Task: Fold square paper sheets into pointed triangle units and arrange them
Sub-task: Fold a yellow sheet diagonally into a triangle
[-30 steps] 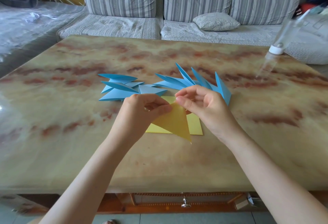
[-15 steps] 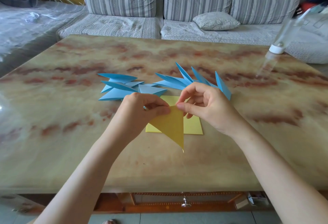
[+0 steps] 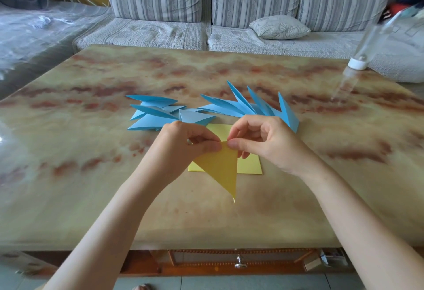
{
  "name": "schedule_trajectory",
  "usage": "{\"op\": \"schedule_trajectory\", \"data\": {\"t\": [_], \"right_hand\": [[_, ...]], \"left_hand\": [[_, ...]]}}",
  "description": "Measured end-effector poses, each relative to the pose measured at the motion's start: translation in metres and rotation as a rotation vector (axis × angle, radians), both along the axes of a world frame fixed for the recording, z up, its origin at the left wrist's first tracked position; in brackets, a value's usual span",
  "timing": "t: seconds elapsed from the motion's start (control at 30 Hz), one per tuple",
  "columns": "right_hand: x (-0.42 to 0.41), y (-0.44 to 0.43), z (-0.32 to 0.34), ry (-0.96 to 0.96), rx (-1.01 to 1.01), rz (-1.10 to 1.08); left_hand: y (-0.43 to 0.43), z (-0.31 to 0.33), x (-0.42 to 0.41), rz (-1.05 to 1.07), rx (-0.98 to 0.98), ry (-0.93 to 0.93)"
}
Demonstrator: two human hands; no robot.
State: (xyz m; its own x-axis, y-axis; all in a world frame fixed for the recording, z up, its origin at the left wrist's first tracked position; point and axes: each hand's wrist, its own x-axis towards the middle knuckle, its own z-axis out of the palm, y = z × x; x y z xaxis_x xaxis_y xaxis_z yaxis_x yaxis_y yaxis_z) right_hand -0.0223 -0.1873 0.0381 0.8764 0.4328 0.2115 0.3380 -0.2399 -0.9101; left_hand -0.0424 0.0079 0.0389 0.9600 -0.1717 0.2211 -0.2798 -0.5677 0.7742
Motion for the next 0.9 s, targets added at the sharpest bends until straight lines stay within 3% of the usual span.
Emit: {"op": "schedule_trajectory", "data": {"t": [0.53, 0.9], "right_hand": [[0.0000, -0.0005, 0.0002, 0.079, 0.023, -0.024], [0.0038, -0.0014, 0.0033, 0.169, -0.093, -0.034]], "left_hand": [[-0.0001, 0.0019, -0.0012, 0.011, 0.045, 0.023], [-0.0033, 0.0002, 0.0026, 0.026, 0.169, 0.003]]}}
